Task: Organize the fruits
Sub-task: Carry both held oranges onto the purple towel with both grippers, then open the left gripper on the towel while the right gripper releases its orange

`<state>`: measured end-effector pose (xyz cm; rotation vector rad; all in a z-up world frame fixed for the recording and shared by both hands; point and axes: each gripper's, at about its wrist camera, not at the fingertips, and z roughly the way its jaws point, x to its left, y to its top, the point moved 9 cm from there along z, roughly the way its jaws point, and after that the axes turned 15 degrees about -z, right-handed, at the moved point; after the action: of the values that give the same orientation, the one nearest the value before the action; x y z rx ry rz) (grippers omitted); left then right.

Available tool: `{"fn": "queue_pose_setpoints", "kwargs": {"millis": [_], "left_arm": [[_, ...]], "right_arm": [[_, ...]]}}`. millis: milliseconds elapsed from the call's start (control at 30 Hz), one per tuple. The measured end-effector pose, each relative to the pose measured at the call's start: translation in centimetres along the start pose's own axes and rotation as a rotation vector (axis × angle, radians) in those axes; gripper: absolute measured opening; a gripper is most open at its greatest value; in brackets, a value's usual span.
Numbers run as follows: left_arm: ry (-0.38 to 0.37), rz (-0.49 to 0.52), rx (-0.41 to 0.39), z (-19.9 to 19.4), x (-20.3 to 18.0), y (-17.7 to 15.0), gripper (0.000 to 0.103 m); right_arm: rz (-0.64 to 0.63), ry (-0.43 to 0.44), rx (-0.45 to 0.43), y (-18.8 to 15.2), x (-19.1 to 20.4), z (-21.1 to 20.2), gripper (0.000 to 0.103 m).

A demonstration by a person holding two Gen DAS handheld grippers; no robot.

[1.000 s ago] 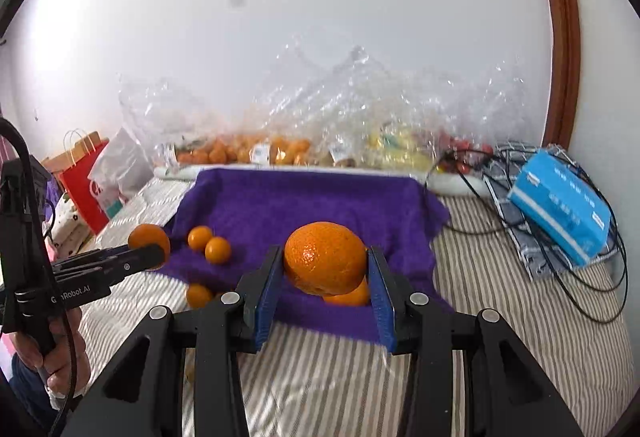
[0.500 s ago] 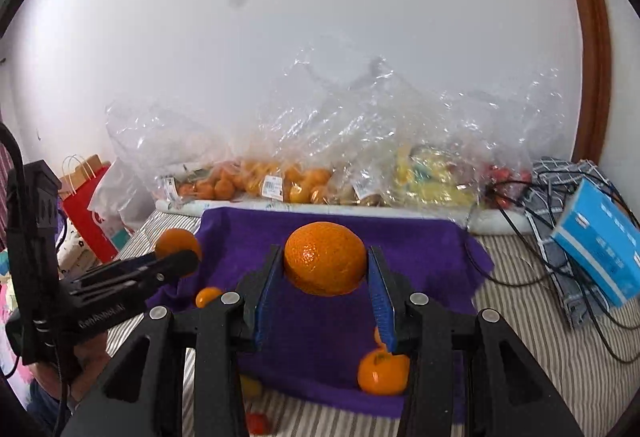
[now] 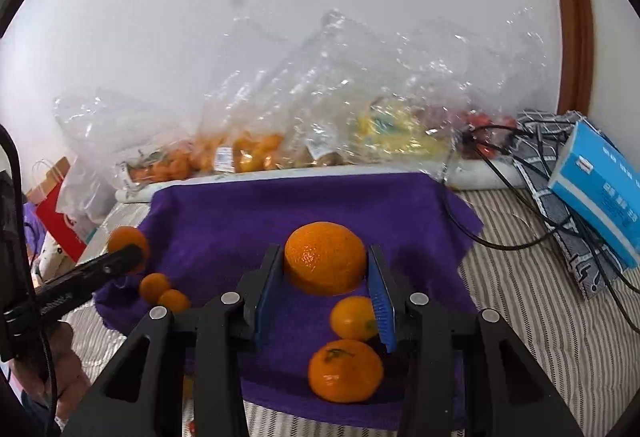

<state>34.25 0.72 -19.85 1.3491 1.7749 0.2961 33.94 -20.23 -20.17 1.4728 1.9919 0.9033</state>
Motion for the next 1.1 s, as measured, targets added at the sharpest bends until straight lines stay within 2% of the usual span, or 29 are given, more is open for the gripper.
{"fn": "queue_pose_setpoints", "kwargs": {"millis": [1100], "left_arm": [[0.021, -0.002, 0.057, 1.9, 0.6, -1.0, 0.033]], "right_arm": [[-0.095, 0.029, 0.090, -1.9, 3.0, 2.6, 0.042]]}}
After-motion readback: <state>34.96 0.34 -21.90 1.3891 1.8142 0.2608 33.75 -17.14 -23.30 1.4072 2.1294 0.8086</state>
